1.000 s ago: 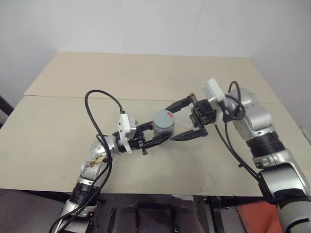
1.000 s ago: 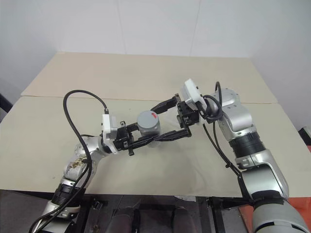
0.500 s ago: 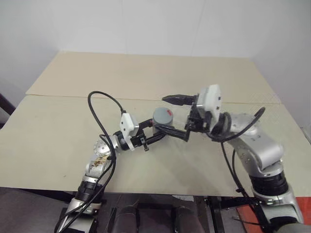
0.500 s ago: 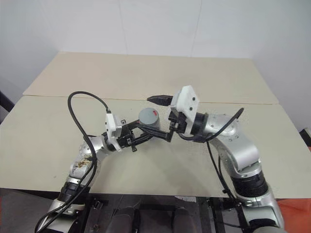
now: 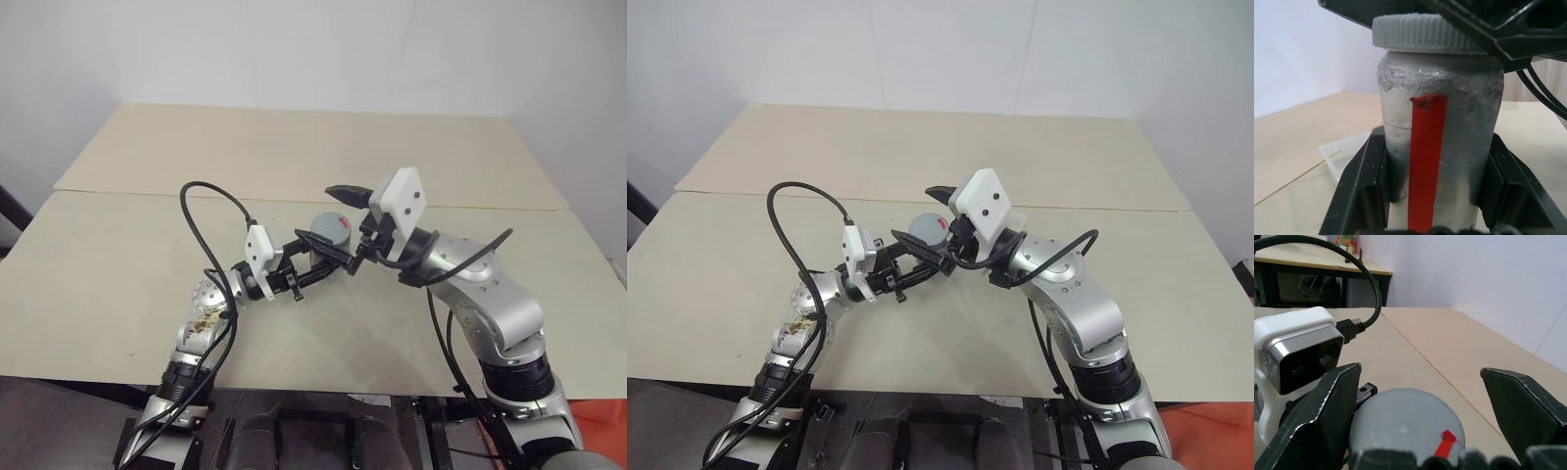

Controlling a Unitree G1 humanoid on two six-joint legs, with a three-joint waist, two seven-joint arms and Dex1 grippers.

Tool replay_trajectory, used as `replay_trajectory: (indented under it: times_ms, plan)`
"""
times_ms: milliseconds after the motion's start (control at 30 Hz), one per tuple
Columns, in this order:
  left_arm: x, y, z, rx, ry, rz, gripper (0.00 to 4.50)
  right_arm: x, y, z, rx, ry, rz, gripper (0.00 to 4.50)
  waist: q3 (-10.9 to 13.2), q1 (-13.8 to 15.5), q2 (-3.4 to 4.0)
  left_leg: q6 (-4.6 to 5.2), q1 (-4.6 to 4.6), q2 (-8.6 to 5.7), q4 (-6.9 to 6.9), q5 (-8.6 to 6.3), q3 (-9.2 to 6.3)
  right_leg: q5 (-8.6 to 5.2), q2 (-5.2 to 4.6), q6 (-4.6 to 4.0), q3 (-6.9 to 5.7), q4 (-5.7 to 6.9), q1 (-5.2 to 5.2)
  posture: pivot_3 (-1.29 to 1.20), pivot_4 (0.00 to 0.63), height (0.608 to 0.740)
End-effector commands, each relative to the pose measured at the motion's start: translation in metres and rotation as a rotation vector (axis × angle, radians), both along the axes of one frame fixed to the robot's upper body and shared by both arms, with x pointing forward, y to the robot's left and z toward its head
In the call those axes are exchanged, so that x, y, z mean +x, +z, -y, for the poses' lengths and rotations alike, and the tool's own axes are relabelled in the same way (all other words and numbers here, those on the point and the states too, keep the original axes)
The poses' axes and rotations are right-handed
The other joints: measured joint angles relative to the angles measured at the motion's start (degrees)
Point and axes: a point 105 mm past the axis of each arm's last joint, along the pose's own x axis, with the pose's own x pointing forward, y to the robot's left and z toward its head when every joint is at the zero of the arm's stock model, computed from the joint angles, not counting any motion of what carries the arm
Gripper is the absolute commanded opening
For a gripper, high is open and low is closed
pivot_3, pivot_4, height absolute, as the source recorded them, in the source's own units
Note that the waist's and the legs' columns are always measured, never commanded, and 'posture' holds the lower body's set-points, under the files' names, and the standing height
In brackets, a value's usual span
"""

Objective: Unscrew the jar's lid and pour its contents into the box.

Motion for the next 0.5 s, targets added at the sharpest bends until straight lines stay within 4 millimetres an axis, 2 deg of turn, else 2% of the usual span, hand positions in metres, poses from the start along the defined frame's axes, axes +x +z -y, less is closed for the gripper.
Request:
replay_trajectory:
  times_ms: [33,500]
  plan:
    - [-0.002,0.009,-0.005,-0.030,0.017,0.046,1.93,-0.003,0.009,0.008,0.012,-0.018,0.037,4.48,0.00,0.00,0.00,0.00,0.00,0.00,0.00,0.00,0.00,0.00,0.00,0.00,0.00,0.00,0.00,0.00,0.150,0.740]
    - [0.002,0.004,-0.016,-0.038,0.044,0.036,1.93,-0.006,0.003,0.030,-0.020,-0.014,0.010,4.48,0.00,0.08,0.00,0.00,0.00,0.00,0.00,0.00,0.00,0.00,0.00,0.00,0.00,-0.01,0.01,0.00,0.150,0.740]
